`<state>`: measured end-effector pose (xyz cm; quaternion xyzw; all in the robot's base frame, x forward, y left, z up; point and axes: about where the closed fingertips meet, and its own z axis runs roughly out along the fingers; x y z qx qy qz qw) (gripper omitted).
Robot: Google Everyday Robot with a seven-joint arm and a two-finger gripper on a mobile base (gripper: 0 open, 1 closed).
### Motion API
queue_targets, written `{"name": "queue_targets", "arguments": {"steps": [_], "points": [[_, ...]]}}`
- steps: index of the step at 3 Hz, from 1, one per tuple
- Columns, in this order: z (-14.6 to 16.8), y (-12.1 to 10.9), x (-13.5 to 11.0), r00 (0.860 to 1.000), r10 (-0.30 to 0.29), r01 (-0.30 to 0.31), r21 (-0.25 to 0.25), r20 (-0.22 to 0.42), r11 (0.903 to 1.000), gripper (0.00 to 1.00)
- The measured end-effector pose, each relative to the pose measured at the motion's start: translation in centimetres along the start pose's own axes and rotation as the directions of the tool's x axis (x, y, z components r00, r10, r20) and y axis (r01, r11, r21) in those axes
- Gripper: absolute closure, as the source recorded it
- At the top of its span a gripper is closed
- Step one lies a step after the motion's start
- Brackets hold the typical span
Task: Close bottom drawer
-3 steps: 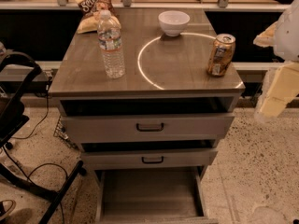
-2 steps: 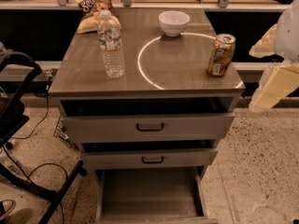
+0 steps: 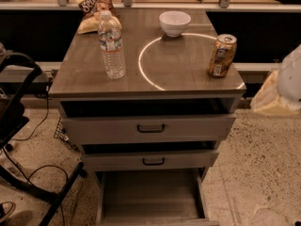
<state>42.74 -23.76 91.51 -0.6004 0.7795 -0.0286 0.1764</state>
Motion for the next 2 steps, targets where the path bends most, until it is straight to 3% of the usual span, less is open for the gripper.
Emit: {"name": "queue_targets", "arguments": {"steps": [1, 2], "points": [[3.2, 2.9, 2.5, 1.0, -0.019, 0.019, 0.031, 0.019, 0.9993, 1.0], [8.4, 6.9, 4.0, 0.997, -0.044, 0.05, 0.087, -0.063, 0.995, 1.0]]}}
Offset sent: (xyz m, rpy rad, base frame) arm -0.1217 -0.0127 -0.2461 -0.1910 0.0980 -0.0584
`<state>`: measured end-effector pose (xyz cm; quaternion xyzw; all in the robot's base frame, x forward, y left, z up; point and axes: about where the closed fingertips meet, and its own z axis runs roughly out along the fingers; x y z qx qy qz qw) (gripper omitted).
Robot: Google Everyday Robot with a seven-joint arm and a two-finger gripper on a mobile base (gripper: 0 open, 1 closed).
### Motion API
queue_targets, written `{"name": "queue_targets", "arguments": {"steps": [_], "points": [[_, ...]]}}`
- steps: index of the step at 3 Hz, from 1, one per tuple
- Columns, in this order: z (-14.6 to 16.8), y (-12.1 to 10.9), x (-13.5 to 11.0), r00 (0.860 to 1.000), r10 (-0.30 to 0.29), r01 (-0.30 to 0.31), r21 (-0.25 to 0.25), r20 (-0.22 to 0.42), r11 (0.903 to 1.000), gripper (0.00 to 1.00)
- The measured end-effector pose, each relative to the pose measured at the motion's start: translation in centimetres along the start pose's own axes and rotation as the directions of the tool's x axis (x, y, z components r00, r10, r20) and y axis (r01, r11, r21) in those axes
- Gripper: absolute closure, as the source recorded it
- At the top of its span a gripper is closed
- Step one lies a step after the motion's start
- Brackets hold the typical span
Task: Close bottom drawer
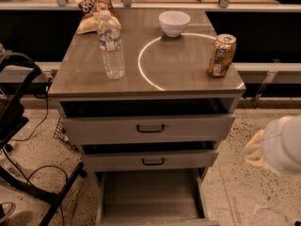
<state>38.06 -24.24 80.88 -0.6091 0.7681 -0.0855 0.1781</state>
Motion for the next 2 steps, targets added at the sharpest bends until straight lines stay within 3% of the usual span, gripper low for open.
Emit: {"name": "queue_targets", "arguments": {"steps": [1, 2], "points": [[5.0, 4.9, 0.8, 0.995, 0.027, -0.03, -0.028, -0.097, 0.9992, 1.0], [7.2, 9.2, 2.8, 0.985, 0.075, -0.09, -0.092, -0.155, 0.9917, 1.0]]}}
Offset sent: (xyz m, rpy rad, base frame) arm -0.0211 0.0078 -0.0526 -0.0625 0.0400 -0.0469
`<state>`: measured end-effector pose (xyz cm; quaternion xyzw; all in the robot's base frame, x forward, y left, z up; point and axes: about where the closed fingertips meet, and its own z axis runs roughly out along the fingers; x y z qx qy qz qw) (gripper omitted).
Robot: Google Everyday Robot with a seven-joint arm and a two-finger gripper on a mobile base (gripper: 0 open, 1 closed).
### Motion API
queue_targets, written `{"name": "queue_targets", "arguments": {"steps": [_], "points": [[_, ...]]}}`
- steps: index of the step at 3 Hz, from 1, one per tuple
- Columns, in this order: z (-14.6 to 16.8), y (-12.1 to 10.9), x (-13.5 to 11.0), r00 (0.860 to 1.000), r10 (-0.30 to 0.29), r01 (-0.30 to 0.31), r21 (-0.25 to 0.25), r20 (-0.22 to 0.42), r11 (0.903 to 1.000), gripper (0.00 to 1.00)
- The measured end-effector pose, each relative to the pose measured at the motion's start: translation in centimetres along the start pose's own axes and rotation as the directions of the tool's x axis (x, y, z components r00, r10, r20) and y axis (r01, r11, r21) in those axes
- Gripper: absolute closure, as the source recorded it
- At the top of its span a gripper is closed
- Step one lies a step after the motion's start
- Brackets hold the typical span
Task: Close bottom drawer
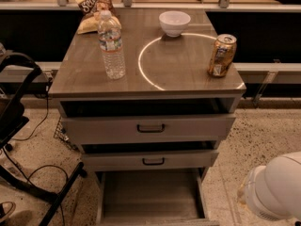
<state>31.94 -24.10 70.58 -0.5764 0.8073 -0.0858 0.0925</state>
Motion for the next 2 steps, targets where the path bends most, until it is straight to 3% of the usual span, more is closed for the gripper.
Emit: {"name": "queue_targets", "arguments": {"steps": [2], "points": [[1.1, 0.6, 0.0, 0.999, 0.016, -0.015, 0.013, -0.032, 0.9998, 1.0]]}}
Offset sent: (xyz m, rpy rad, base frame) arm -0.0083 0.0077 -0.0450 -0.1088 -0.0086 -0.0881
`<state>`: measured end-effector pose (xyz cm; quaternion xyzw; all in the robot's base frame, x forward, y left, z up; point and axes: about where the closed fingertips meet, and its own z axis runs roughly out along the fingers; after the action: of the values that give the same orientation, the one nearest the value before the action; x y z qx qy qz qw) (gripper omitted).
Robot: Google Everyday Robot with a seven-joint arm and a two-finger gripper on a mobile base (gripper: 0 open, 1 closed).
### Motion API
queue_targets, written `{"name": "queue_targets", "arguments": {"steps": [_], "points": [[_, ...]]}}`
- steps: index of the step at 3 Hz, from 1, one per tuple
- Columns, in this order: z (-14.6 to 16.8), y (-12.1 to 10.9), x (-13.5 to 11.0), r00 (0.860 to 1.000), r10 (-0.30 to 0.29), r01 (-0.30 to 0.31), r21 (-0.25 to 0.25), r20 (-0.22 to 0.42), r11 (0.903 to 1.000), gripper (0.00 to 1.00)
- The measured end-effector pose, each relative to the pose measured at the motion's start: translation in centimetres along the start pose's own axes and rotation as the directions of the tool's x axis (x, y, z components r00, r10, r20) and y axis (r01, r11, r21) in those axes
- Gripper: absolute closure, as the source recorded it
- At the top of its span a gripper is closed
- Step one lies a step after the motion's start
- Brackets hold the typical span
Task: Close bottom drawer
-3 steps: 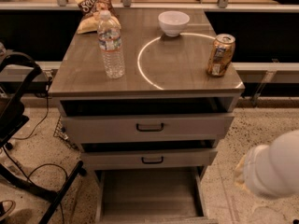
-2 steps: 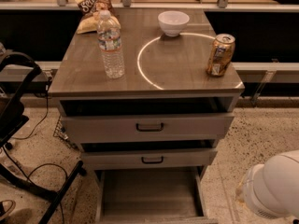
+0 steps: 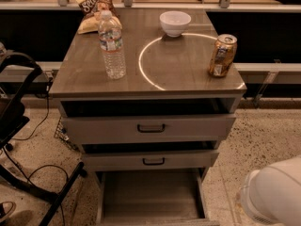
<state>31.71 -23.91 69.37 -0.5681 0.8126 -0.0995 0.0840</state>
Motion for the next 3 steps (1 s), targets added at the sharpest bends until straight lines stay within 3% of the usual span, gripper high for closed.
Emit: {"name": "queue_targets", "arguments": {"steps": [1, 2, 3], "points": [[6.3, 2.9, 0.2, 0.998, -0.042, 0.041, -0.027, -0.049, 0.9988, 1.0], [17.0, 8.8, 3.0, 0.997, -0.054, 0.045, -0.156, -0.059, 0.9868, 1.0], [22.1, 11.1, 5.0, 0.997, 0.01, -0.027, -0.213, -0.079, 0.9768, 1.0]]}}
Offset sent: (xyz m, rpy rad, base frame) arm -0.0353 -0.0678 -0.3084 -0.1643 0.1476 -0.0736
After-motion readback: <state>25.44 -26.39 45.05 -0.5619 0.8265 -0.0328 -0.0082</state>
